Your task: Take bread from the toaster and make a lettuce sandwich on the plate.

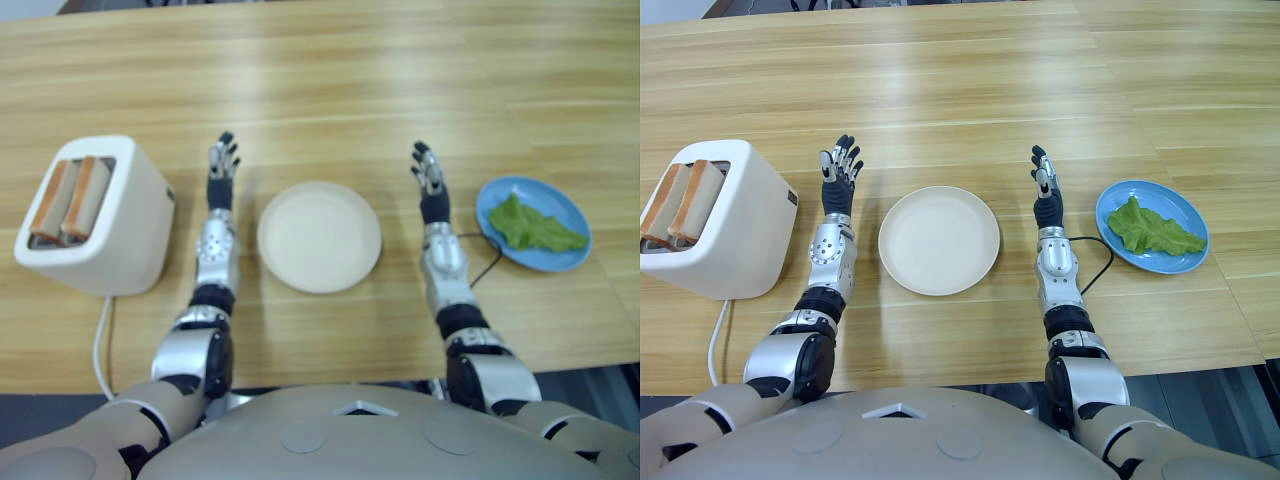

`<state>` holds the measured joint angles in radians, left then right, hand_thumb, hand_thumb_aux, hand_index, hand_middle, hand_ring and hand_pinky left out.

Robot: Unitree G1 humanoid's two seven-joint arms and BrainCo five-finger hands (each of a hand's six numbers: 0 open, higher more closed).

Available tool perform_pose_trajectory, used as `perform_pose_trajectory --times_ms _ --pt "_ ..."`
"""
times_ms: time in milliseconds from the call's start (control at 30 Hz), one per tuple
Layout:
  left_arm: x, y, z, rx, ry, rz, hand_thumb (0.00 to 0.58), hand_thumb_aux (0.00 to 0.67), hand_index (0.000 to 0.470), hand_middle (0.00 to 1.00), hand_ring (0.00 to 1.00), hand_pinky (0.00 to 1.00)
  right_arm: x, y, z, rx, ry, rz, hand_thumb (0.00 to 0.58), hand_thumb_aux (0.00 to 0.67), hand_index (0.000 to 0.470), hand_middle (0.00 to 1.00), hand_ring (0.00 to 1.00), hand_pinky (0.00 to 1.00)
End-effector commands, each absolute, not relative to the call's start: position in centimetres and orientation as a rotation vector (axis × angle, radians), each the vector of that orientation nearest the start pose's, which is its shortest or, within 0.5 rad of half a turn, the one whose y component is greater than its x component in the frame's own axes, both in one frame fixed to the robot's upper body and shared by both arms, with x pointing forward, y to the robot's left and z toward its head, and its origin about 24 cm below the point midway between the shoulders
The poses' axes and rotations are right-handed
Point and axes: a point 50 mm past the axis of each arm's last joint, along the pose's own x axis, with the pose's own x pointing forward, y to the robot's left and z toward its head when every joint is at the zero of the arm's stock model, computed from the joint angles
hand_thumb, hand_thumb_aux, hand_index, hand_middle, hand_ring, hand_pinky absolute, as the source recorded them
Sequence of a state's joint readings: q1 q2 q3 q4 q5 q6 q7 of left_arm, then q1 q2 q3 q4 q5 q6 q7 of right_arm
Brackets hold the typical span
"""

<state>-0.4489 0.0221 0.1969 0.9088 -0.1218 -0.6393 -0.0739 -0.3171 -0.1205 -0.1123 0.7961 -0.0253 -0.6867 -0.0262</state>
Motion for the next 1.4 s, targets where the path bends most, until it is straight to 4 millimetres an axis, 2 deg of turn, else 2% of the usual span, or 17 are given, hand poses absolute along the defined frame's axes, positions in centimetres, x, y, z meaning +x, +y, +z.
perform_pose_trajectory --times_ms 33,400,467,533,633,700,867,933,1000,1067,1200,1400 --pt "31.3 16.6 1.6 -0.117 -0.149 0.061 0.0 0.0 0.0 0.0 0.0 0.0 29.1 -18.4 1.4 -0.117 -0.191 -0.049 0.0 0.0 0.0 0.0 0.0 0.0" --pt "31.2 16.3 1.8 -0.124 -0.162 0.068 0.0 0.0 0.0 0.0 0.0 0.0 29.0 -18.3 1.2 -0.112 -0.181 -0.041 0.0 0.0 0.0 0.0 0.0 0.0" --pt "31.1 16.0 2.8 -0.095 -0.228 0.044 0.0 0.0 0.0 0.0 0.0 0.0 28.9 -18.3 1.2 -0.109 -0.179 -0.041 0.0 0.0 0.0 0.0 0.0 0.0" --pt "30.5 15.7 6.4 -0.038 -0.408 0.008 0.0 0.0 0.0 0.0 0.0 0.0 28.9 -18.2 1.1 -0.106 -0.177 -0.041 0.0 0.0 0.0 0.0 0.0 0.0" --pt "29.2 15.3 10.8 -0.01 -0.539 -0.072 0.0 0.0 0.0 0.0 0.0 0.0 28.8 -18.2 1.1 -0.102 -0.175 -0.044 0.0 0.0 0.0 0.0 0.0 0.0" --pt "27.8 16.2 14.9 0.001 -0.624 -0.14 0.0 0.0 0.0 0.0 0.0 0.0 28.7 -18.2 1.0 -0.097 -0.17 -0.046 0.0 0.0 0.0 0.0 0.0 0.0" --pt "24.1 22.1 23.4 0.077 -0.74 -0.172 0.0 0.0 0.0 0.0 0.0 0.0 28.6 -18.0 0.9 -0.084 -0.168 -0.052 0.0 0.0 0.0 0.0 0.0 0.0" --pt "22.5 24.6 26.1 0.234 -0.757 -0.141 0.0 0.0 0.0 0.0 0.0 0.0 28.5 -17.8 0.8 -0.08 -0.166 -0.053 0.0 0.0 0.0 0.0 0.0 0.0" --pt "21.5 27.3 27.7 0.384 -0.721 -0.076 0.0 0.0 0.0 0.0 0.0 0.0 28.4 -17.8 0.8 -0.078 -0.166 -0.057 0.0 0.0 0.0 0.0 0.0 0.0" --pt "20.8 29.6 28.2 0.556 -0.624 -0.003 0.0 0.0 0.0 0.0 0.0 0.0 28.4 -17.8 0.7 -0.076 -0.164 -0.058 0.0 0.0 0.0 0.0 0.0 0.0" --pt "21.3 32.8 26.1 1.004 -0.26 0.069 0.0 0.0 0.0 0.0 0.0 0.0 27.8 -18.1 0.4 -0.072 -0.158 -0.081 0.0 0.0 0.0 0.0 0.0 0.0" --pt "21.4 34.8 22.6 1.278 0.065 0.05 0.0 0.0 0.0 0.0 0.0 0.0 27.1 -18.4 0.0 -0.072 -0.144 -0.095 0.0 0.0 0.0 0.0 0.0 0.0"
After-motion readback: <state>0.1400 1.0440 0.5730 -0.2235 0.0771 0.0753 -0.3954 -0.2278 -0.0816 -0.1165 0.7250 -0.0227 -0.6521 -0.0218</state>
